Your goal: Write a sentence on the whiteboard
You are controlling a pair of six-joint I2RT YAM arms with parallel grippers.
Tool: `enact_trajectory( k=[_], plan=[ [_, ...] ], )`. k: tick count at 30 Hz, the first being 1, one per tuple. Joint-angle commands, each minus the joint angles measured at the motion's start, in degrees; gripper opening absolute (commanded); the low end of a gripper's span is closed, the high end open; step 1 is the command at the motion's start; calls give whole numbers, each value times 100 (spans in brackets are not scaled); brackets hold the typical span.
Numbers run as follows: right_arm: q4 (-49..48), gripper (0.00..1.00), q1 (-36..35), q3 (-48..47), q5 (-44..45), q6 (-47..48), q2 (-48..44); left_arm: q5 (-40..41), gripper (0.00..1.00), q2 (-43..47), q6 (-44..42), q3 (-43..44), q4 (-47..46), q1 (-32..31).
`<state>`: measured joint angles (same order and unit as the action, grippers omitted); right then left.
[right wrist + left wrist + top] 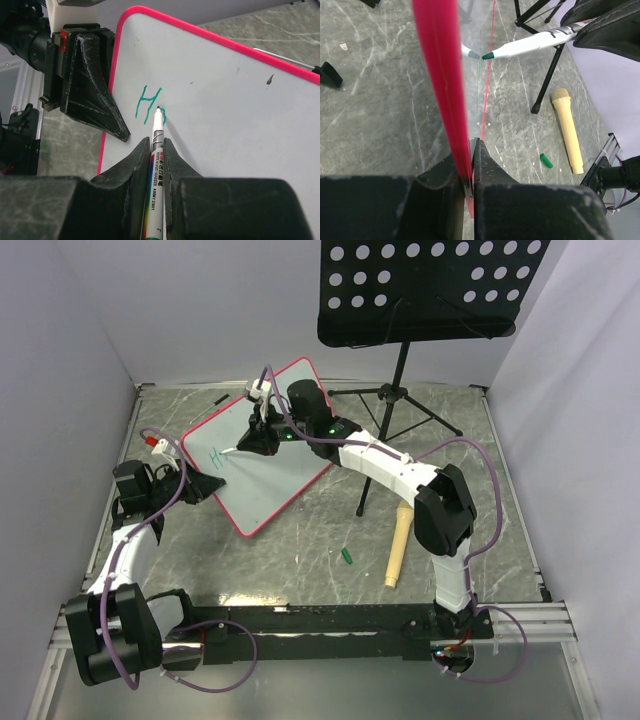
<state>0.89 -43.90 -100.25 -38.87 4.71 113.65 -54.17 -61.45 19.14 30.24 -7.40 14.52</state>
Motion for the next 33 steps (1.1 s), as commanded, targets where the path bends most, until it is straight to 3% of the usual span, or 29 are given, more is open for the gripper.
enact_trajectory(
  k=[1, 33],
  plan=[
    [-115, 0, -40, -179, 2, 21, -9, 249, 1, 19, -446, 175, -165, -11],
    [-185, 0, -40, 339, -50, 109, -246, 284, 1, 28, -446, 175, -139, -11]
  ],
)
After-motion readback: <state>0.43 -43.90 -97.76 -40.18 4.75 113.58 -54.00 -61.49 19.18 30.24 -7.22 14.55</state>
